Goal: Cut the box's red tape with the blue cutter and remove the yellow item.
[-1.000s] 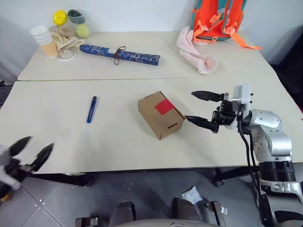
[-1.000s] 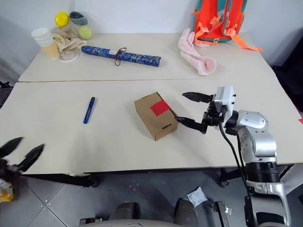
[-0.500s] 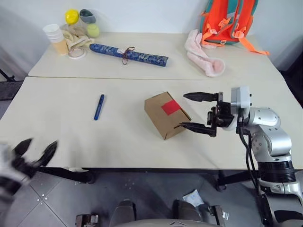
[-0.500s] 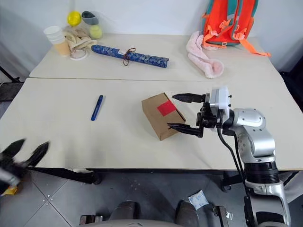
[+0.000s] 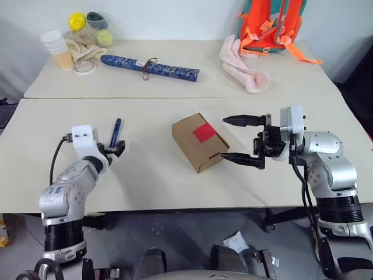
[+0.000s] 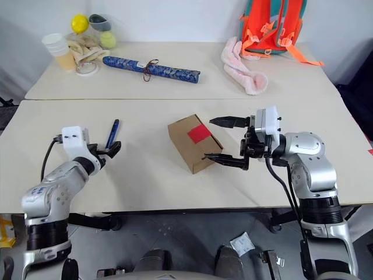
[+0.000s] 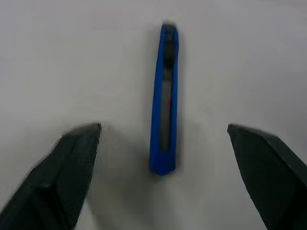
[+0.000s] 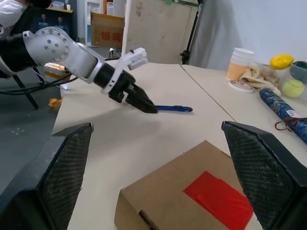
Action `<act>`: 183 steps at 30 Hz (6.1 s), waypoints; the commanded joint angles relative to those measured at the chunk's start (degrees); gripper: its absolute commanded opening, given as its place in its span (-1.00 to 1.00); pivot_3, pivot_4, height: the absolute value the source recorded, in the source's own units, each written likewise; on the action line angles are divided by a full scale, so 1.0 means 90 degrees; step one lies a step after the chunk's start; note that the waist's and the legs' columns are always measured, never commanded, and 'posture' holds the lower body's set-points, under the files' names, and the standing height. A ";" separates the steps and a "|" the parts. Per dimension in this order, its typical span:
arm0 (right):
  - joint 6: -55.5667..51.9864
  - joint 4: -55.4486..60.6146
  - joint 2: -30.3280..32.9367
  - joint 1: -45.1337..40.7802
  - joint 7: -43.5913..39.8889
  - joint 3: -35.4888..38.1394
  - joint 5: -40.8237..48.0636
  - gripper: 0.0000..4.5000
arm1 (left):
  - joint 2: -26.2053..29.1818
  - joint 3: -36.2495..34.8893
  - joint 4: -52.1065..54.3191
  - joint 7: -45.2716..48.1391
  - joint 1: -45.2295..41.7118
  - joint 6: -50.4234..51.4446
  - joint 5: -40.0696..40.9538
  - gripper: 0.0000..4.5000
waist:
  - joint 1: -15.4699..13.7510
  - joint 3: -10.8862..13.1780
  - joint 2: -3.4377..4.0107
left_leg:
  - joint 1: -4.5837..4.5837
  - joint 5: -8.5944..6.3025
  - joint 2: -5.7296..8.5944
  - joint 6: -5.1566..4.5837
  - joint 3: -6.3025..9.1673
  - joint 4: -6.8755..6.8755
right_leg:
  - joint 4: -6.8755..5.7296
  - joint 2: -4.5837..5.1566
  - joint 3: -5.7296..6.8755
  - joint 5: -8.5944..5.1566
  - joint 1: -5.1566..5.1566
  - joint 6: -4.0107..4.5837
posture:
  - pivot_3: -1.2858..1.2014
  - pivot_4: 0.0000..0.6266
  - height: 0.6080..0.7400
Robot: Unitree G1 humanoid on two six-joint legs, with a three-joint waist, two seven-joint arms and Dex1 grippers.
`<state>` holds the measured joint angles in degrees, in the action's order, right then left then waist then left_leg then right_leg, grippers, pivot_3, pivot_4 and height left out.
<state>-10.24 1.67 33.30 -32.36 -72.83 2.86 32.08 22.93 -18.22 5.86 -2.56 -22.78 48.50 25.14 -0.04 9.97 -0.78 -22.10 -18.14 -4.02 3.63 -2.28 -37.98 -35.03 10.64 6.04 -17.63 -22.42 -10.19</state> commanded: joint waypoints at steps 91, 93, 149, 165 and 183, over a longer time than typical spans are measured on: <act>-0.1684 0.1915 0.0658 0.1778 0.1607 -0.2089 -0.1901 -0.99 | 0.1824 0.4993 0.0862 0.7315 -0.0643 -0.1650 -0.2264 -0.80 | -0.0322 -0.0014 0.0038 | -0.0007 -0.0012 -0.0002 -0.0014 -0.0039 -0.0022 | 0.0030 0.0002 -0.0005 0.0002 0.0001 -0.0002 | 0.03 -0.52 1.00; -0.1684 0.1875 0.0627 0.1763 0.1610 -0.2133 -0.1911 -0.99 | 0.1848 0.4995 0.0913 0.7366 -0.0618 -0.1671 -0.2231 -0.80 | -0.0321 -0.0014 0.0038 | -0.0007 -0.0012 -0.0002 -0.0014 -0.0039 -0.0022 | 0.0030 0.0002 -0.0005 0.0002 0.0001 -0.0002 | 0.03 -0.52 1.00; -0.1397 0.0934 -0.0226 0.1106 0.1345 -0.2605 -0.2172 -0.99 | 0.1487 0.4922 0.0972 0.6983 -0.0758 -0.1271 -0.2328 -0.80 | -0.0317 -0.0017 0.0034 | -0.0001 -0.0013 -0.0002 -0.0014 -0.0038 -0.0029 | 0.0018 0.0002 -0.0006 0.0002 0.0004 -0.0002 | 0.03 -0.52 1.00; -0.6894 0.2662 0.1369 0.0843 0.2022 0.0917 0.2239 -0.16 | 0.1534 0.3481 0.1039 0.6350 0.0416 -0.4713 -0.2183 -0.80 | -0.0309 -0.0014 0.0038 | -0.0009 -0.0013 -0.0005 -0.0015 -0.0038 -0.0023 | 0.0023 0.0002 -0.0005 0.0003 -0.0006 0.0001 | 0.03 -0.52 1.00; -0.9139 0.0951 0.0523 -0.0275 0.6701 0.0764 0.5773 0.99 | 0.0794 0.3756 0.0848 0.6028 0.0185 -0.5697 -0.2550 -0.80 | -0.0287 -0.0013 0.0037 | -0.0014 -0.0016 -0.0007 -0.0019 -0.0042 -0.0023 | 0.0025 0.0001 -0.0005 0.0006 -0.0008 0.0001 | 0.03 -0.52 1.00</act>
<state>-92.21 10.42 38.86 -33.42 -15.27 9.61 81.15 30.51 15.21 12.49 52.51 -20.45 -2.60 2.39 -2.62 9.85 -0.44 -22.23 -18.28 -4.09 3.45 -2.66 -38.18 -34.80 10.65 6.00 -17.58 -22.49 -10.18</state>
